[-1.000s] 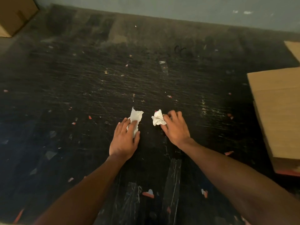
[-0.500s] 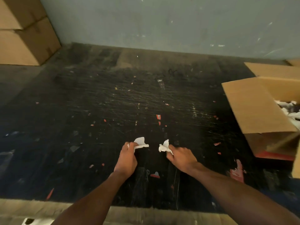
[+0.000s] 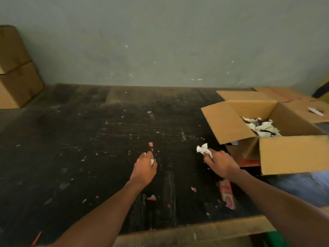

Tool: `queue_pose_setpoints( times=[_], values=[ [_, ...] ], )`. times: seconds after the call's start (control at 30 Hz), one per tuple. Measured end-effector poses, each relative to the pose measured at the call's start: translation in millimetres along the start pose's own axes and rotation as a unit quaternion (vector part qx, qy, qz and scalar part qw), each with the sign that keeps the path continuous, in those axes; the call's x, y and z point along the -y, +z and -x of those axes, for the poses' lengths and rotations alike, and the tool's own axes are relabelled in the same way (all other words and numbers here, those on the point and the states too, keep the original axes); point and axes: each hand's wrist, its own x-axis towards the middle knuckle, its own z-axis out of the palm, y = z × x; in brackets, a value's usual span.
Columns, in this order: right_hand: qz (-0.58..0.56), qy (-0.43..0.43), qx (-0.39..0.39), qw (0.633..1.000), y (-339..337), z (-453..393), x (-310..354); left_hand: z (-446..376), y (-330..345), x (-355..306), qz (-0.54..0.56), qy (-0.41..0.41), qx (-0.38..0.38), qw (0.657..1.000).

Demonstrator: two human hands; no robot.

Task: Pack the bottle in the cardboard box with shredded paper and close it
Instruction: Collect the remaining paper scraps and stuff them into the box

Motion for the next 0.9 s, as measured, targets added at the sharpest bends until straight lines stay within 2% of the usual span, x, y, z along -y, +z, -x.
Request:
queue_pose_setpoints(
  times=[0.17, 0.3, 0.57, 0.73, 0.9],
  values=[
    [-0.015, 0.035, -0.089, 0.995, -52.2, 7.4, -45.6, -19.0, 10.0, -56.1, 0.065, 0.067, 0.024, 0.995],
    [0.016, 0.060, -0.137, 0.989, -85.6, 4.0, -86.6, -39.9, 27.3, -109.1, 0.094, 0.116, 0.024, 0.988],
    [-0.024, 0.076, -0.168, 0.983, -155.1, -44.1, -204.5, -114.9, 91.8, -244.0, 0.141, 0.229, -0.023, 0.963],
    [-0.021, 0.067, -0.161, 0.984, -191.7, -106.0, -282.2, -172.4, 149.8, -331.3, 0.143, 0.210, -0.034, 0.967],
    [0.050, 0.037, -0.054, 0.997, -212.4, -177.0, -340.6, -226.5, 209.7, -392.8, 0.104, 0.134, -0.007, 0.986]
  ],
)
